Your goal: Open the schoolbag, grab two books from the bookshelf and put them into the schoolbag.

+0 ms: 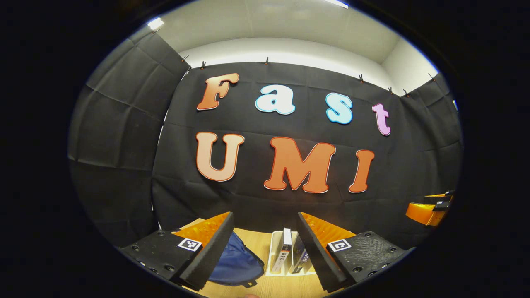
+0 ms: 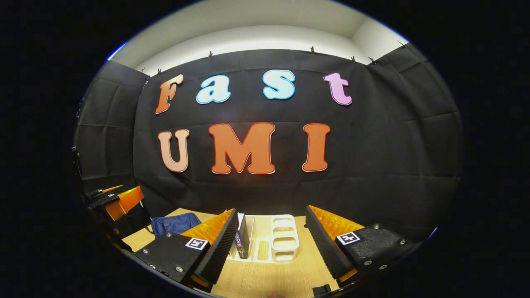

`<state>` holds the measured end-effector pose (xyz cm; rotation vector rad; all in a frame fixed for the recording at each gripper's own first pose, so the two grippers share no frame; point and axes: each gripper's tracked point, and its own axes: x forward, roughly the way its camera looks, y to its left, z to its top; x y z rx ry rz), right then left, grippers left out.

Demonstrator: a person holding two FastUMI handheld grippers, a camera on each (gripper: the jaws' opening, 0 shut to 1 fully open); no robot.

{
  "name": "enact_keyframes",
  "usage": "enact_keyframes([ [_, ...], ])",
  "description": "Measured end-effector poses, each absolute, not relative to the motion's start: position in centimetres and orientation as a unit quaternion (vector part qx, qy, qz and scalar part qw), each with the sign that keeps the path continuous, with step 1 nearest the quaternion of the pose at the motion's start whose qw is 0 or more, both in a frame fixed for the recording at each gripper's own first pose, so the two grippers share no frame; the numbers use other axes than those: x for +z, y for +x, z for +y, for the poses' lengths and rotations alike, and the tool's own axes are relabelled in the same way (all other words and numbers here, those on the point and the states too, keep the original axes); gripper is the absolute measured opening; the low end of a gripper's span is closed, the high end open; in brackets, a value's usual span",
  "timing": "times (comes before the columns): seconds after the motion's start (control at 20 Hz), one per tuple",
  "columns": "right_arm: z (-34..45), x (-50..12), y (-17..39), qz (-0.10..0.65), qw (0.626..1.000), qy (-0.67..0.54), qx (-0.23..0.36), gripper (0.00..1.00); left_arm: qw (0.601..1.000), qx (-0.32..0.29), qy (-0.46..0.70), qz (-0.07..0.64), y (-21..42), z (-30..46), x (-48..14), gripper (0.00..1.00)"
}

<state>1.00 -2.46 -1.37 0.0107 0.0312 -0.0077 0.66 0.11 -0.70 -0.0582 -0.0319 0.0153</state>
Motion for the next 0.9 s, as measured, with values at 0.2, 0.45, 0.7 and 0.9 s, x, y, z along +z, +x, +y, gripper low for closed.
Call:
enact_keyframes([
  [0.2,-2.1,-1.8,1.0,0.02,1.0,0.003,0.0,0.97,1.0,0.014,-0.026,-0.007,0.6,0.8,-1.3,0.94],
  [0.45,-1.9,-2.2,0.9,0.027,1.0,0.002,0.003,0.97,1.0,0.021,-0.016,-0.002,0.5,1.6,-1.6,0.94],
  [0.7,-2.1,-2.4,1.0,0.03,1.0,0.002,0.001,0.97,1.0,0.018,0.0,0.007,0.7,1.4,-2.4,0.94],
  [0.9,-2.5,-3.3,1.2,0.04,0.999,0.006,-0.005,0.97,0.998,0.033,0.048,0.012,1.3,2.0,-4.0,0.94],
])
